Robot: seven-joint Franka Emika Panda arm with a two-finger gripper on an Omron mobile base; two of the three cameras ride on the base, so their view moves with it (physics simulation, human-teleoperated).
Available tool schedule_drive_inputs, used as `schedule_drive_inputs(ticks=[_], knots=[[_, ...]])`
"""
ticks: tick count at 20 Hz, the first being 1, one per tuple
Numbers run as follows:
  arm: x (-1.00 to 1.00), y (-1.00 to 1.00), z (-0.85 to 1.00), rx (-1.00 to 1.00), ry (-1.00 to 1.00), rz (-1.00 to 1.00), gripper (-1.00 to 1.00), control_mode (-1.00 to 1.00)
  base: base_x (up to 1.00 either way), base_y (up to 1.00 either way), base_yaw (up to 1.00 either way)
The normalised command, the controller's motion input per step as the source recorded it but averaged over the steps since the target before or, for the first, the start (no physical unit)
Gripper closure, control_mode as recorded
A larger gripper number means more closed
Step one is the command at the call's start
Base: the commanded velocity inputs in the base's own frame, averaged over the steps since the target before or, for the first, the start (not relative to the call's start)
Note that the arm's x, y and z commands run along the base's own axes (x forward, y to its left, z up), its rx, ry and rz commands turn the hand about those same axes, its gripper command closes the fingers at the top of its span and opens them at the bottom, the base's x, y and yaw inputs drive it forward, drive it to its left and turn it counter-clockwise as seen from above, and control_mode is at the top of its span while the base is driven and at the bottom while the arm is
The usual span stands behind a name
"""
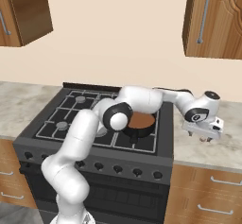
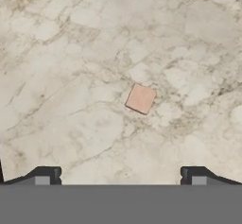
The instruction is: Pick up the sugar cube(s) and place them in the saucepan with hot chocolate.
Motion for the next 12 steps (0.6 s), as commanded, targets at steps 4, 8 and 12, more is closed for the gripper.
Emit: schedule_drive_inputs(ticks=[4,8,12], knots=[[0.29,0.0,-0.25,0.0,0.0,0.0,-1.0,-1.0,0.0,0.0,0.0],[0.34,0.0,-0.12,0.0,0.0,0.0,-1.0,-1.0,0.0,0.0,0.0],[0.17,-0.15,-0.04,0.0,0.0,0.0,-1.0,-1.0,0.0,0.0,0.0]])
